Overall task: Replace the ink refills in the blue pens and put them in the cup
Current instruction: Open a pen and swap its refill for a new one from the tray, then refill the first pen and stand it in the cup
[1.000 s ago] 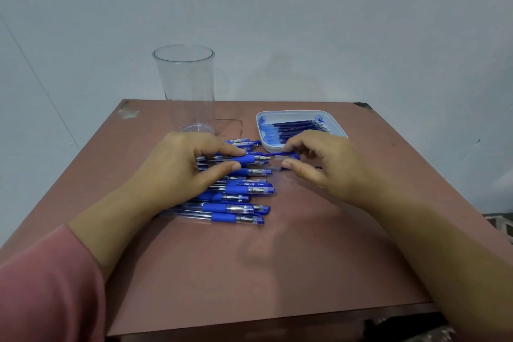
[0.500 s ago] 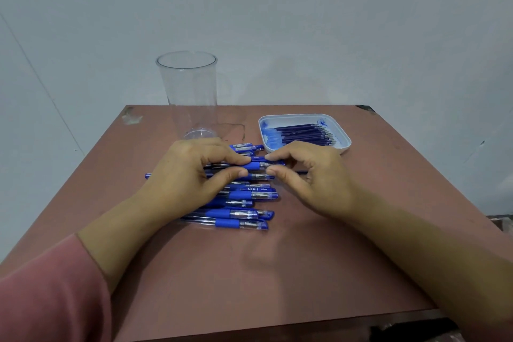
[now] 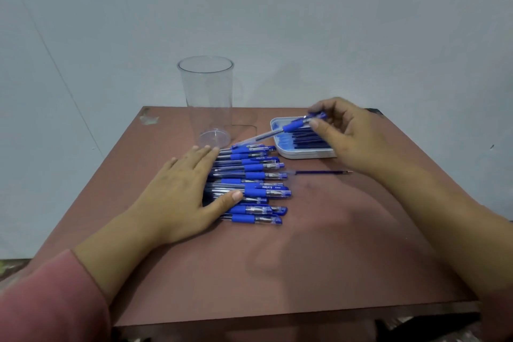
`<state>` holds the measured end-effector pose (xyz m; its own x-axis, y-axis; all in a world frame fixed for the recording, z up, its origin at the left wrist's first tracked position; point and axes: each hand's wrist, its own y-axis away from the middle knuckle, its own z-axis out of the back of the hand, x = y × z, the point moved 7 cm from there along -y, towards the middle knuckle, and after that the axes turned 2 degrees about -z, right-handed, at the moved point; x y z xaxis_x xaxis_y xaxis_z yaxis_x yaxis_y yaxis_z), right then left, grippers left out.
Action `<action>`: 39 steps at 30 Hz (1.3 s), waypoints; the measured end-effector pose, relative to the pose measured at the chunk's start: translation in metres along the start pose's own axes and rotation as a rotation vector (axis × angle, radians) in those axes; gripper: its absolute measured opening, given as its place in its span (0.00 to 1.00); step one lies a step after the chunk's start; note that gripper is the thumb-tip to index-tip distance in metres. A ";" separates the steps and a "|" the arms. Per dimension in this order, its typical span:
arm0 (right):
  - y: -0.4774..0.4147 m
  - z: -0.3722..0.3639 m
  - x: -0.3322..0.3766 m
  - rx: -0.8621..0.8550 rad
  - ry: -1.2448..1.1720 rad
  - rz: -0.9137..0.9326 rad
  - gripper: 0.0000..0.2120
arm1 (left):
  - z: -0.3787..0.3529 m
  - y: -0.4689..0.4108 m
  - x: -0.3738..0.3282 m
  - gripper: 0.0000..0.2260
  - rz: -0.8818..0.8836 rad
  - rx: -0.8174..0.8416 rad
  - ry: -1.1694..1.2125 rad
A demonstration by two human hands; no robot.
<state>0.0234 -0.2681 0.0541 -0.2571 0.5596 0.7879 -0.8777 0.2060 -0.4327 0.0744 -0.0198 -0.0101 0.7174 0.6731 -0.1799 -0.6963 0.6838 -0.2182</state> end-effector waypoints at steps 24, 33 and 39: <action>-0.094 -0.071 0.062 -0.108 0.072 0.225 0.09 | -0.008 -0.003 0.003 0.40 -0.029 -0.042 0.043; -0.034 -0.051 0.024 0.110 0.341 0.175 0.09 | -0.007 -0.004 0.002 0.40 -0.035 -0.037 0.059; 0.004 -0.051 -0.012 0.304 0.506 0.117 0.08 | -0.007 -0.004 0.003 0.38 -0.054 -0.050 0.072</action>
<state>0.0436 -0.2335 0.0207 -0.1999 0.8925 0.4043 -0.9508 -0.0770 -0.3001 0.0792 -0.0229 -0.0166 0.7548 0.6126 -0.2346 -0.6560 0.7024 -0.2763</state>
